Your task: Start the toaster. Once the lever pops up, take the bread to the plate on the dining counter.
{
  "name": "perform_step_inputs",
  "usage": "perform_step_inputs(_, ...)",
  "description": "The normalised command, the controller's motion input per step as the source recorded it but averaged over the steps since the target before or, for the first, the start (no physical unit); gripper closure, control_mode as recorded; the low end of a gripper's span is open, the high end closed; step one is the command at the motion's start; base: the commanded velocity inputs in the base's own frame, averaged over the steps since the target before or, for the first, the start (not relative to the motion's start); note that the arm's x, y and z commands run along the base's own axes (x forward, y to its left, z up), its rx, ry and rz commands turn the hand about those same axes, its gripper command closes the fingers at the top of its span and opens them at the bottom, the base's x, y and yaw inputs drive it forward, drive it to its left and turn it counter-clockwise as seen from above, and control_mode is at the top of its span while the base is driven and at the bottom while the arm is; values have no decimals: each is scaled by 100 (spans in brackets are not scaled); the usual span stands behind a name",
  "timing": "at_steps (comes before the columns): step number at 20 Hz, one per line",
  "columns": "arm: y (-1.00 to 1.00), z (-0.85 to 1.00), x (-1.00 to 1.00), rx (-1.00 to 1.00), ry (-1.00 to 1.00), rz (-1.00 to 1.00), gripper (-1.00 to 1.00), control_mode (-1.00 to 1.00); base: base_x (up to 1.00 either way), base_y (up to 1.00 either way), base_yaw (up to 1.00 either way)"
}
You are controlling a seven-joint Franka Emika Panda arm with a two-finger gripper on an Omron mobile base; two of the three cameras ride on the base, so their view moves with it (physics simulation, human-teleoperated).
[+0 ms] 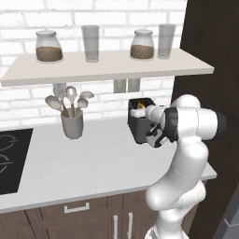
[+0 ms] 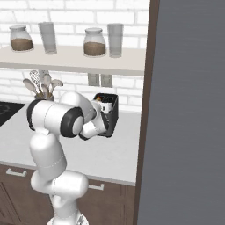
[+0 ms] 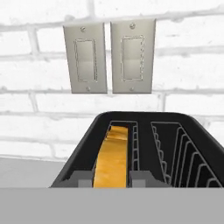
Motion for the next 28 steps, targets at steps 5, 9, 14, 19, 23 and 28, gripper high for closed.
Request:
perform_step_inputs(5,1,59,-28,0,-12,0,100,-100,0,0,0)
perform_step_inputs(9,3,27,-22,4,-19,0,100,-100,0,0,0)
perform_step_inputs(14,2,36,-33,12,-29,0,100,-100,0,0,0)
perform_step_inputs(19,0,21,-40,10,-16,0,100,-100,0,0,0)
perform_step_inputs(23,0,32,-51,10,-2,0,100,-100,0,0,0)
perform_step_inputs(28,0,71,-63,0,1,-4,100,-100,0,0,0)
